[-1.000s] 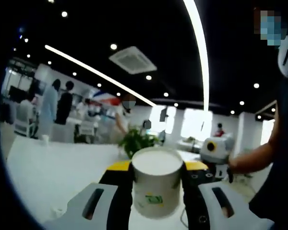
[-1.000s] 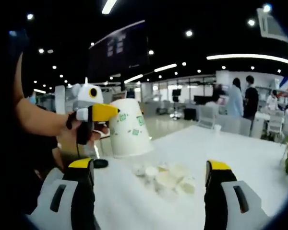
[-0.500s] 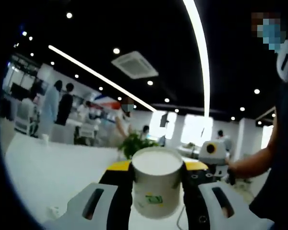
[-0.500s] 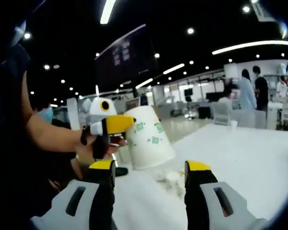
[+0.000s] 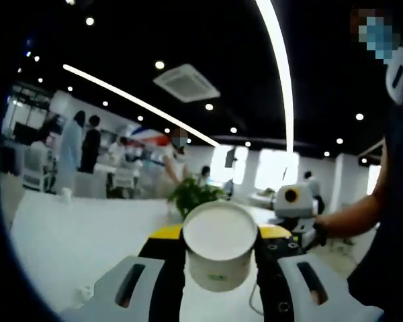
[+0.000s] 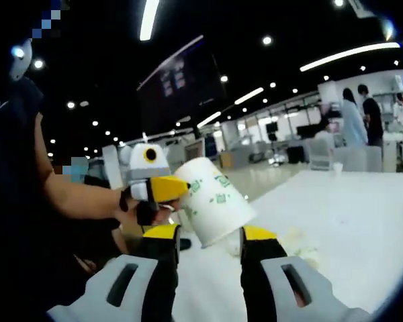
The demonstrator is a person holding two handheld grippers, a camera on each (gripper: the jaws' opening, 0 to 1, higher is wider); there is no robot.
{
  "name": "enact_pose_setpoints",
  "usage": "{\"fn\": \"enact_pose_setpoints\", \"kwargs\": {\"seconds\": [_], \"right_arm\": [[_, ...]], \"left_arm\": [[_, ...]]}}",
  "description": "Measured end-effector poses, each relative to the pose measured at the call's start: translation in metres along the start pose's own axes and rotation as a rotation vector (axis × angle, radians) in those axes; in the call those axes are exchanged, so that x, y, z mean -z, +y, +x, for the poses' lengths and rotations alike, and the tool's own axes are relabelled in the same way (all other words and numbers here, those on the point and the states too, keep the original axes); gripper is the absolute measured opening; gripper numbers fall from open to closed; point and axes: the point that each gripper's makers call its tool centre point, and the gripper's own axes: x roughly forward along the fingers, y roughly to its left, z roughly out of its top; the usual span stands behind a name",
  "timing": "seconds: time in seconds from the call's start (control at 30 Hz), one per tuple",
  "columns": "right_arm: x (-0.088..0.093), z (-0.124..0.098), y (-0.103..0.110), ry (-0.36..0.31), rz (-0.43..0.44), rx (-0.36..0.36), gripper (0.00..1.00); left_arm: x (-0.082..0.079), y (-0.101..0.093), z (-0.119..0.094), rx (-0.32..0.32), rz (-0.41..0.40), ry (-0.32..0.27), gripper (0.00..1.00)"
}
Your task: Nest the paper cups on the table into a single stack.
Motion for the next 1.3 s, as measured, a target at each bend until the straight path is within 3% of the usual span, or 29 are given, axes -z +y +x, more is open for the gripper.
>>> {"fn": "enact_pose_setpoints", "kwargs": {"seconds": [0.1,0.2,0.4,0.5,0.9,1.13,1.23,1.3], "right_arm": [[-0.002,-0.003,0.002,-0.005,0.01,-0.023,0.31],[-0.001,-0.005,0.011,-0.005,-0.023,-0.082,0.23],[0.003,-0.005,0.016,0.015,-0.016,-0.123,0.2],[-0.007,-0.008,0.023,-0.014,0.03,-0.181,0.14],[-0.024,-0.01,0.032,-0.036,0.01,-0.272,0.03],[-0.024,-0.009,0.037,-0.006,-0.009,-0.29,0.0],[-0.025,-0.008,0.036,0.009,-0.02,-0.281,0.0],[-0.029,-0.007,0.035,0.017,-0.02,-0.27,0.0]], "left_arm": [[0.005,0.0,-0.002,0.017,-0.016,0.023,0.38],[0.017,-0.001,-0.003,0.05,-0.03,0.076,0.38],[0.021,-0.008,-0.003,0.112,-0.01,0.116,0.38],[0.018,-0.015,-0.005,0.164,-0.033,0.114,0.38],[0.015,-0.02,-0.006,0.205,-0.018,0.123,0.39],[0.017,-0.017,-0.005,0.192,-0.012,0.125,0.42],[0.016,-0.015,-0.003,0.175,-0.009,0.126,0.46],[0.016,-0.011,-0.002,0.152,-0.014,0.132,0.56]]}}
